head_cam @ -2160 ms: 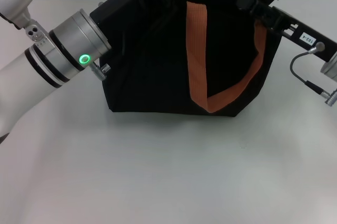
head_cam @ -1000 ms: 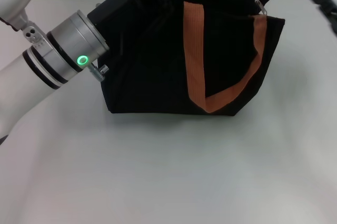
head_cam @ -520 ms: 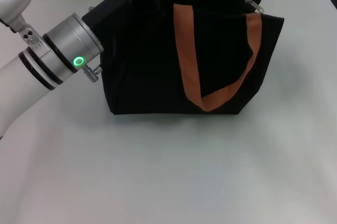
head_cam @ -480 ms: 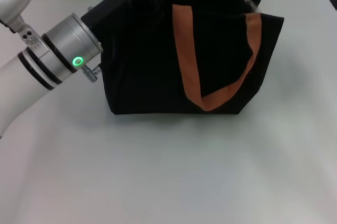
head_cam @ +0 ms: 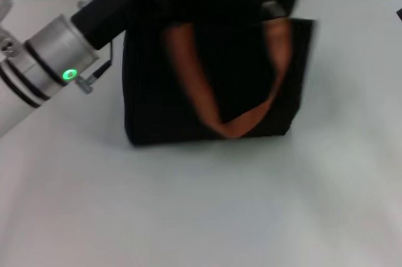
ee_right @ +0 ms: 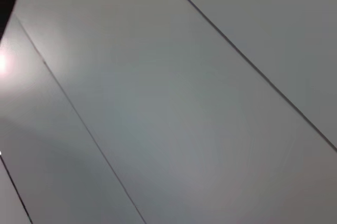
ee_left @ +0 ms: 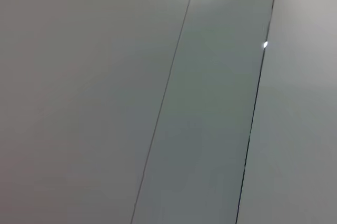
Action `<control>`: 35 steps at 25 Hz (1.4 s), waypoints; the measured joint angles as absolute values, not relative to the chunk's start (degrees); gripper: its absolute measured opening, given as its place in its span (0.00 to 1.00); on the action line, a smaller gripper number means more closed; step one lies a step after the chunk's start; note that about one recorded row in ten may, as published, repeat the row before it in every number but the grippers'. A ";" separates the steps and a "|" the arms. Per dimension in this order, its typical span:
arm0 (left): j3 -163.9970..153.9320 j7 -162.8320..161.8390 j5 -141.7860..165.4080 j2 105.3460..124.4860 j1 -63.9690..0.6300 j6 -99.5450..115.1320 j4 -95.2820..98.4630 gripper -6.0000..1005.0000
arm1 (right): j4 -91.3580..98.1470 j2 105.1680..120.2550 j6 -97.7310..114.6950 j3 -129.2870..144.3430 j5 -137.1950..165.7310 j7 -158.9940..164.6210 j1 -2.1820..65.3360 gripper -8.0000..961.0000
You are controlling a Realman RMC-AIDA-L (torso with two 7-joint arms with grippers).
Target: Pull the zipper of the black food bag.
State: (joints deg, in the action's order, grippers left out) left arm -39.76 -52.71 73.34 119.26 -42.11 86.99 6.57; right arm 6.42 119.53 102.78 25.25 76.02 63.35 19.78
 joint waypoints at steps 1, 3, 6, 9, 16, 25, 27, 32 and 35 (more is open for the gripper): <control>-39.67 -52.71 73.25 119.22 -41.34 87.99 7.40 0.20 | 6.08 119.54 103.57 25.11 76.01 62.46 19.53 0.87; -39.35 -52.74 73.07 119.13 -39.90 89.94 8.69 0.24 | 5.61 119.58 104.93 24.96 75.89 60.90 19.13 0.87; -39.03 -53.08 72.44 119.05 -36.72 93.00 11.43 0.30 | 5.03 119.59 106.60 24.93 75.80 58.84 18.82 0.87; -39.11 -52.66 71.60 118.87 -33.33 96.24 13.44 0.41 | 4.94 119.59 107.85 25.32 75.88 57.27 18.68 0.87; -39.82 -52.40 73.95 118.35 -21.86 105.02 21.02 0.75 | 5.45 119.37 108.60 29.26 76.08 52.85 17.44 0.87; -45.41 -52.13 92.92 117.48 -17.41 109.44 29.02 0.77 | 11.02 119.25 108.14 45.37 76.12 44.89 16.92 0.87; -46.98 -52.12 97.01 117.43 -17.94 109.42 29.86 0.77 | 13.35 119.20 105.13 53.58 76.25 43.34 17.97 0.87; -47.38 -52.01 101.41 117.72 -19.24 107.88 30.23 0.77 | 14.58 119.17 98.37 59.99 81.05 43.53 20.52 0.87; -47.26 -52.12 101.89 117.80 -19.72 106.01 30.25 0.77 | 14.25 119.36 94.16 60.84 85.06 44.37 22.26 0.87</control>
